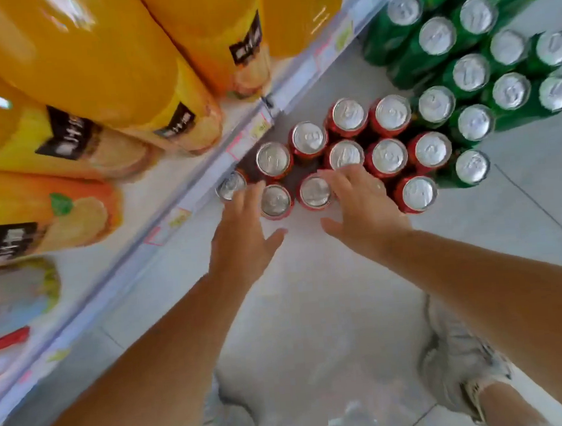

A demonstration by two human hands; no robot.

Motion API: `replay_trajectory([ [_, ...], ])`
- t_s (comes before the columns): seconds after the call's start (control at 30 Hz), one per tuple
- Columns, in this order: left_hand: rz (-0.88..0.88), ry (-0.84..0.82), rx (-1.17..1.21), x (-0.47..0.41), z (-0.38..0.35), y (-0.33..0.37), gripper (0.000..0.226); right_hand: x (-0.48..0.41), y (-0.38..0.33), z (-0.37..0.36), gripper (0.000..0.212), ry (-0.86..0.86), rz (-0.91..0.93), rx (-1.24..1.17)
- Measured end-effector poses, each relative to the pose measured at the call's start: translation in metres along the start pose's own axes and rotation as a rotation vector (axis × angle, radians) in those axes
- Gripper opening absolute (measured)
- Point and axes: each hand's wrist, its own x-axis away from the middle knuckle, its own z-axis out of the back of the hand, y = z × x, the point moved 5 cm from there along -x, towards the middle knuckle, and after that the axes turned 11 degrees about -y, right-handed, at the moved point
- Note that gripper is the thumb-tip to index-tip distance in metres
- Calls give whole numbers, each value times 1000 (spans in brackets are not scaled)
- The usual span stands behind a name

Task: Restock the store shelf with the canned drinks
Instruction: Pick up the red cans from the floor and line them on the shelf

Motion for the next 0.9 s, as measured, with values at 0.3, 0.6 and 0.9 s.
replay_trajectory([
  [0.3,-14,234,-220,-31,-12,2,72,-44,7,-13,74,268,56,404],
  [0.6,10,206,-135,18,33,19,53,11,-11,19,68,213,85,145],
  [0.9,-156,154,385,203,236,107,63,215,-134,177,65,213,63,-351],
])
